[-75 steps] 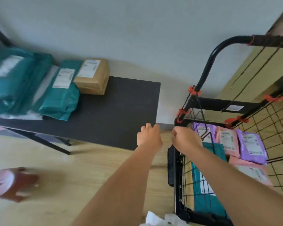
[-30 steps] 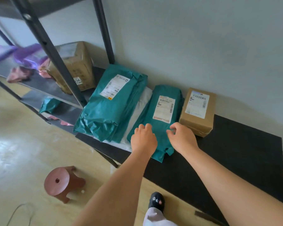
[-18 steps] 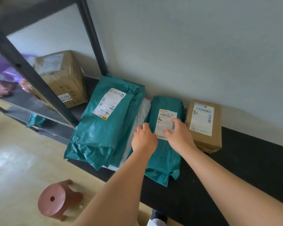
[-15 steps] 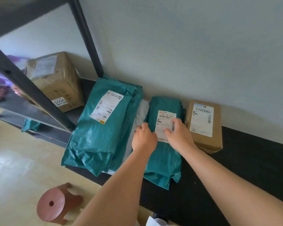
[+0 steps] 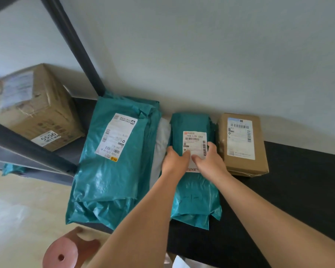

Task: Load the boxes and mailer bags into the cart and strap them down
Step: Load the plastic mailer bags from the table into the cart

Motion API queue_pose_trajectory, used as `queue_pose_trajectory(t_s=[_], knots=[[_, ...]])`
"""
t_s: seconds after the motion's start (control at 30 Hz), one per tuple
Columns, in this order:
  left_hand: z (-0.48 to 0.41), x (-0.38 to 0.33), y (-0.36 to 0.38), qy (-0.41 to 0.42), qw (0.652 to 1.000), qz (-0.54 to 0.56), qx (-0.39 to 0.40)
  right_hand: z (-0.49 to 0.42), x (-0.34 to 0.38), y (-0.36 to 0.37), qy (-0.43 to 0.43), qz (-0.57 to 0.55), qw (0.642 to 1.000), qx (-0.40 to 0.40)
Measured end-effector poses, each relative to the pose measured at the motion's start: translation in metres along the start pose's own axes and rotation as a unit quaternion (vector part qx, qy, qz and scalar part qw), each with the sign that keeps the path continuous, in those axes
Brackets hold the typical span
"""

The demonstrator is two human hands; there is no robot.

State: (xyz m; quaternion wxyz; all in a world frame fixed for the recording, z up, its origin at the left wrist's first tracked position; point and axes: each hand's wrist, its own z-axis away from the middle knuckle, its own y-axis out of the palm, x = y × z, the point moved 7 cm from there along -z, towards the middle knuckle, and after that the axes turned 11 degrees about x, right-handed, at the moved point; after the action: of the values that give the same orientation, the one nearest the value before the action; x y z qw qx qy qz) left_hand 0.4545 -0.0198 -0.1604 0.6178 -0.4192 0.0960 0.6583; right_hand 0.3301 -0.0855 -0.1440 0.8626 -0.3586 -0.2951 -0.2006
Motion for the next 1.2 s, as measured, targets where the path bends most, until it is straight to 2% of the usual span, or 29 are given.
queue_pose_trajectory(t_s=[0.2, 0.37, 0.5, 0.67, 0.77, 0.9, 1.2], knots=[[0.001, 0.0, -0.005, 0.005, 1.0, 0.022, -0.015, 0.009, 0.003, -0.004, -0.006, -0.026, 0.999, -0.021], [0.009, 0.004, -0.016, 0.036, 0.994, 0.103, -0.024, 0.023, 0.005, -0.01, 0.003, -0.049, 0.997, -0.062], [0.022, 0.005, -0.021, 0.04, 0.991, 0.123, -0.022, 0.038, 0.011, -0.011, -0.017, -0.051, 0.995, -0.084], [0.039, 0.004, -0.024, 0.093, 0.987, 0.131, -0.009, 0.059, 0.012, -0.011, -0.028, -0.051, 0.992, -0.112], [0.049, 0.003, -0.025, 0.125, 0.978, 0.165, 0.0, 0.072, 0.007, -0.011, -0.022, -0.089, 0.988, -0.123], [0.06, -0.002, -0.021, 0.145, 0.965, 0.216, 0.033, 0.087, -0.003, -0.01, -0.018, -0.192, 0.976, -0.099], [0.1, -0.041, 0.032, 0.217, 0.952, 0.184, 0.109, 0.133, -0.039, -0.047, -0.035, -0.319, 0.941, -0.107]])
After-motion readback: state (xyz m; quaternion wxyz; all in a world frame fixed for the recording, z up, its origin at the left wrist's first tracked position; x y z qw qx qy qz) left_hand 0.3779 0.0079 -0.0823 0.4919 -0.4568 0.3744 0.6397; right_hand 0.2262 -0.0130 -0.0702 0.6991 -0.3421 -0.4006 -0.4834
